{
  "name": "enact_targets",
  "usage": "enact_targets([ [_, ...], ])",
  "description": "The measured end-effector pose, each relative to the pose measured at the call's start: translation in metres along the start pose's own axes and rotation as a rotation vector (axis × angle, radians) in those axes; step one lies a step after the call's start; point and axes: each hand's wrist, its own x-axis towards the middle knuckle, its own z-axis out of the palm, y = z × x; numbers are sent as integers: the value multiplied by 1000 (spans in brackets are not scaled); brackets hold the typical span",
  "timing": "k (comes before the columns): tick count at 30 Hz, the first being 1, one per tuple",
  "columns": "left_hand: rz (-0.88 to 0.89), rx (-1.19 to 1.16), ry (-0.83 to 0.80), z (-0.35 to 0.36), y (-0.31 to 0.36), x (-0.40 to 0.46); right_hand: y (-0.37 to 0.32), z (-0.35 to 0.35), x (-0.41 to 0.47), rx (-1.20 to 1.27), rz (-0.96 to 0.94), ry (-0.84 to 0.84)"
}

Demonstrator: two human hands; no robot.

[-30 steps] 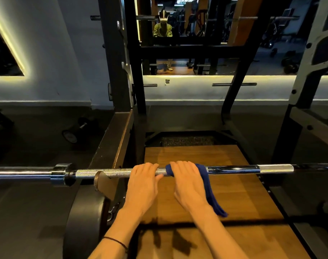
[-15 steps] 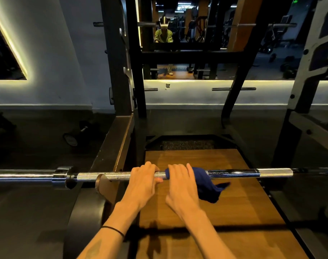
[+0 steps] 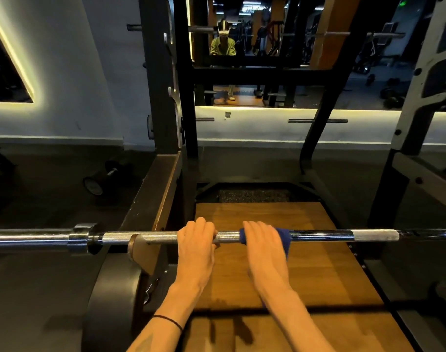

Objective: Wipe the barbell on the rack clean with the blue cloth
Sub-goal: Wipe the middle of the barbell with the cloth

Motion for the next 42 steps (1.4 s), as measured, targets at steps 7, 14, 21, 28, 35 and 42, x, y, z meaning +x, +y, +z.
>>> enact_targets([
  [7, 104, -98, -40, -11, -20, 1, -50, 21, 10, 60, -165, 56],
  [14, -1, -91, -158, -12, -25, 18, -20, 12, 15, 73, -212, -12],
  [21, 81, -107, -40, 3, -37, 12, 62, 3, -7, 188, -31, 253],
  [28, 75, -188, 73, 12, -37, 6, -11, 13, 12, -30, -71, 9],
  [35, 171, -149, 84, 5, -40, 2, -5, 12, 18, 36, -165, 41],
  [42, 146, -76, 118, 2, -30, -2, 77, 2, 0, 34, 44, 137],
])
